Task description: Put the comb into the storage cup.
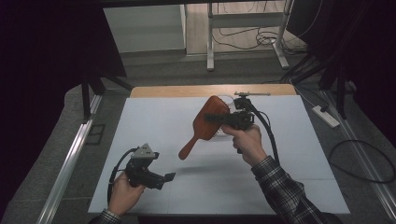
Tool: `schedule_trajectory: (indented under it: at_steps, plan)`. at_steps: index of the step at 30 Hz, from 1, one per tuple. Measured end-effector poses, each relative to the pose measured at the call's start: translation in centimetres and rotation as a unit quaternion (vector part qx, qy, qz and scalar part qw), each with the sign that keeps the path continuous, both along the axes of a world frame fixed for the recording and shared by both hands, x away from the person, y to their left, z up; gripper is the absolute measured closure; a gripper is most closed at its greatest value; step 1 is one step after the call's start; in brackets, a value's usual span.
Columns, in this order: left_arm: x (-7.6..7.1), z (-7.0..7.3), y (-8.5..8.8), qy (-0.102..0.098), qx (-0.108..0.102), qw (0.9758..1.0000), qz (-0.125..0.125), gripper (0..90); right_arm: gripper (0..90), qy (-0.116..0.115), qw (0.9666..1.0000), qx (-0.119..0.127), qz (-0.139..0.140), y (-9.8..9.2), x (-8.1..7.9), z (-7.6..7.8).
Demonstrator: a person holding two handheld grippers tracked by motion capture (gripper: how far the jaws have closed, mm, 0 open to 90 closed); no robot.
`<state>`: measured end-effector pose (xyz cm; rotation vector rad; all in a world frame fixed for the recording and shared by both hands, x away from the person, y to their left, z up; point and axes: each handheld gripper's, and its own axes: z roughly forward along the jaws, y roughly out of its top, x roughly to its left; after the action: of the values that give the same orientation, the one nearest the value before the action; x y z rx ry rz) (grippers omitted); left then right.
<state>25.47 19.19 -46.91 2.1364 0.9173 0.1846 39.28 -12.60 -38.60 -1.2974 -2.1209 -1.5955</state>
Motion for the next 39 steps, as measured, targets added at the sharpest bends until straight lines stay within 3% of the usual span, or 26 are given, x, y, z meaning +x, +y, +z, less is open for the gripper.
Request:
schedule_trajectory:
  at_steps: [12, 29, 39]
  plan:
    - [-1.9, -0.1, 1.9, -0.003, -0.029, 0.9993, 0.022, 0.0, 55.0, -0.016, 0.9996, -0.004, -0.021, -0.8, 1.1, 1.0]
    - [-3.9, -0.3, 4.0, -0.005, -0.021, 0.9985, 0.05, 0.0, 55.0, -0.031, 0.9981, -0.017, -0.05, -1.7, 2.9, 2.0]
    - [-5.2, -0.5, 5.9, -0.008, -0.025, 0.9964, 0.081, 0.0, 55.1, -0.035, 0.9967, -0.017, -0.072, -2.8, 3.7, 2.4]
